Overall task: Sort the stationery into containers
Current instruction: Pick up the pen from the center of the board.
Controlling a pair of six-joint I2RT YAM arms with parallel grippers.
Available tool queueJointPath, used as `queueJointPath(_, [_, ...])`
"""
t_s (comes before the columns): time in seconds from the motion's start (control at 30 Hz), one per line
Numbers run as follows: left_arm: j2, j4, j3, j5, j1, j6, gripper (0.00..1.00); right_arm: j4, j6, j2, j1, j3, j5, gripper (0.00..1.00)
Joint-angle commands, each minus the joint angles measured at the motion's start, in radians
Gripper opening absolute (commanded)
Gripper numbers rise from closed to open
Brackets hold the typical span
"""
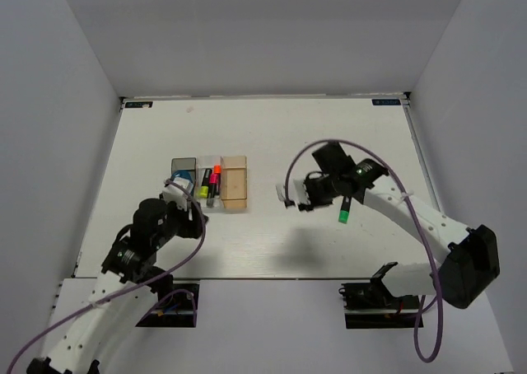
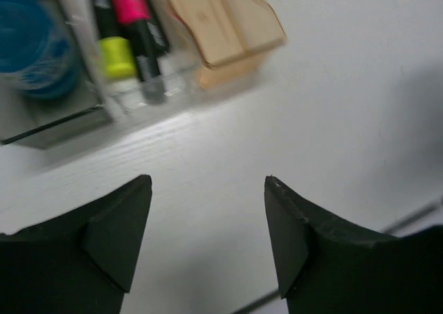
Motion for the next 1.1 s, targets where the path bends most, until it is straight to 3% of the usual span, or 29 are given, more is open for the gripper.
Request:
queueJointPath(0.0, [0.176, 0.01, 0.064, 0.353, 0.0, 0.003, 0.81, -0.214, -0.41, -0.059, -0.078, -0.164, 0.05, 0.38])
queueJointPath(0.07, [0.301, 0.024, 0.115, 0.431, -0.005, -0.022, 0.84, -0.144, -0.363, -0.118, -0.106, -0.221, 0.106, 0.42])
queueJointPath(0.1, [0.351, 0.042, 0.129, 0.446, -0.031, -0.033, 0.85, -0.112, -0.264, -0.132, -0.119, -0.238, 0.148, 0.48])
queueJointPath(0.13, [0.377, 0.062, 0.141, 0.449, -0.043, -0.049, 0.85, 0.077, -0.175, -0.142, -0.14, -0.288, 0.186, 0.52])
queueJointPath(0.2, [0.467, 0.082, 0.205, 0.409, -0.118, -0.059, 0.81, 0.109, 0.102, -0.133, -0.155, -0.284, 0.328, 0.54])
queueJointPath(0.23, [0.49, 0.104, 0.222, 0.388, -0.141, -0.08, 0.71, 0.131, 0.189, -0.121, -0.165, -0.245, 0.393, 0.47])
queueJointPath(0.27, [0.517, 0.114, 0.257, 0.328, -0.207, -0.083, 0.61, 0.137, 0.379, -0.068, -0.177, -0.229, 0.547, 0.19])
queueJointPath(0.3, [0.591, 0.124, 0.288, 0.315, -0.228, -0.089, 0.47, 0.096, 0.489, -0.047, -0.185, -0.192, 0.553, 0.08])
queueJointPath(0.33, [0.618, 0.151, 0.319, 0.294, -0.248, -0.111, 0.19, 0.058, 0.571, -0.014, -0.203, -0.168, 0.547, 0.0])
queueJointPath(0.4, [0.714, 0.165, 0.359, 0.216, -0.319, -0.119, 0.0, 0.06, 0.7, 0.012, -0.22, -0.166, 0.565, 0.0])
queueJointPath(0.47, [0.779, 0.177, 0.391, 0.158, -0.379, -0.131, 0.02, 0.062, 0.813, 0.048, -0.231, -0.134, 0.587, 0.14])
queueJointPath(0.5, [0.811, 0.187, 0.42, 0.121, -0.387, -0.139, 0.16, 0.038, 0.891, 0.098, -0.235, -0.114, 0.596, 0.28])
queueJointPath(0.53, [0.84, 0.203, 0.426, 0.105, -0.413, -0.152, 0.57, -0.008, 0.956, 0.115, -0.244, -0.047, 0.588, 0.37])
queueJointPath(0.6, [0.874, 0.242, 0.449, 0.047, -0.459, -0.175, 0.63, -0.064, 1.04, 0.175, -0.26, -0.001, 0.6, 0.44])
queueJointPath(0.63, [0.923, 0.251, 0.471, 0.021, -0.477, -0.178, 0.69, -0.079, 1.1, 0.184, -0.275, 0.033, 0.638, 0.7])
queueJointPath(0.67, [0.94, 0.278, 0.482, -0.016, -0.539, -0.197, 0.77, -0.079, 1.136, 0.187, -0.293, 0.055, 0.668, 0.84])
queueJointPath(0.7, [0.957, 0.285, 0.505, -0.106, -0.557, -0.201, 0.77, -0.076, 1.226, 0.181, -0.319, 0.06, 0.744, 0.91])
queueJointPath(0.8, [1.076, 0.288, 0.591, -0.185, -0.606, -0.29, 0.76, -0.078, 1.297, 0.158, -0.411, 0.087, 0.583, 0.89])
queueJointPath(0.87, [1.145, 0.297, 0.643, -0.227, -0.629, -0.344, 0.73, -0.128, 1.326, 0.167, -0.435, 0.105, 0.477, 0.75])
queueJointPath(0.93, [1.176, 0.38, 0.652, -0.244, -0.652, -0.387, 0.67, -0.135, 1.377, 0.177, -0.481, 0.126, 0.455, 0.54])
queueJointPath(0.97, [1.225, 0.407, 0.664, -0.254, -0.669, -0.389, 0.65, -0.118, 1.386, 0.174, -0.494, 0.127, 0.509, 0.26])
queueJointPath(1.0, [1.244, 0.468, 0.673, -0.263, -0.681, -0.384, 0.61, -0.109, 1.415, 0.172, -0.508, 0.124, 0.549, 0.19])
queueJointPath(1.07, [1.344, 0.484, 0.747, -0.281, -0.712, -0.378, 0.58, -0.021, 1.411, 0.135, -0.533, 0.115, 0.631, 0.17])
